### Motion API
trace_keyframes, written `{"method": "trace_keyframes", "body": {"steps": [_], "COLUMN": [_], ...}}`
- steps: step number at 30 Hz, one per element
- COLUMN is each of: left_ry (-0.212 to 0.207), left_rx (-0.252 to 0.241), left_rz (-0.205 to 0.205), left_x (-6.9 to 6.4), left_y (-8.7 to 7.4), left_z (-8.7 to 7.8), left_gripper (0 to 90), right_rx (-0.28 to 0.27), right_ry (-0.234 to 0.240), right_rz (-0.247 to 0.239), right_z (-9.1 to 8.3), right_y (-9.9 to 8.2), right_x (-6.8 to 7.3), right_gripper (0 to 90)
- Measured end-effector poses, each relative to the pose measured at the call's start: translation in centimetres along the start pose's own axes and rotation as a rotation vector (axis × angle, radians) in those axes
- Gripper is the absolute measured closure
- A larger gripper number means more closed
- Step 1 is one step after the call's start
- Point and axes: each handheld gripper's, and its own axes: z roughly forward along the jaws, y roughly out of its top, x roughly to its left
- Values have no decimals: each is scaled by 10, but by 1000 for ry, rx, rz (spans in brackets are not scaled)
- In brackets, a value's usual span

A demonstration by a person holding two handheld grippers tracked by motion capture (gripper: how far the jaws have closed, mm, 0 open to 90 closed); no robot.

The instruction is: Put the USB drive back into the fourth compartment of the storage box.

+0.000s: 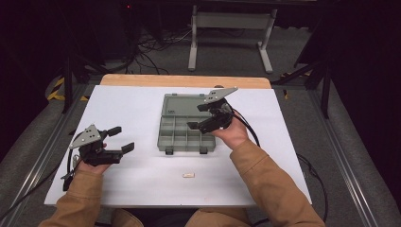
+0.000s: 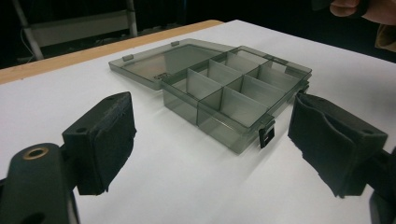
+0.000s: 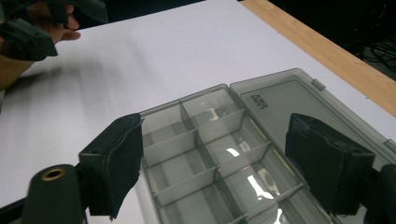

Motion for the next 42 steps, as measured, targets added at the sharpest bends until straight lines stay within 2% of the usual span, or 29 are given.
{"method": "trace_keyframes", "body": {"steps": [2, 7, 11, 21, 33, 42], "left_ry": [2, -2, -2, 6, 9, 8], "left_rx": [-1, -7, -9, -8, -15, -15], "left_rz": [9, 10, -13, -16, -10, -1], "left_x": [-1, -1, -1, 0, -1, -2], "left_y": [0, -1, -2, -3, -3, -3], "left_z": [-1, -1, -2, -2, -2, 0], "left_gripper": [147, 142, 131, 113, 108, 108], "right_rx": [10, 23, 47, 110, 190, 273], "right_ry": [7, 18, 31, 50, 91, 118], "right_rz": [-26, -49, -70, -129, -155, -174], "right_z": [0, 0, 1, 4, 13, 22], "right_y": [0, -2, -5, -10, -23, -31], "right_x": [8, 17, 25, 43, 58, 69], "right_gripper": [199, 199, 199, 205, 213, 225]}}
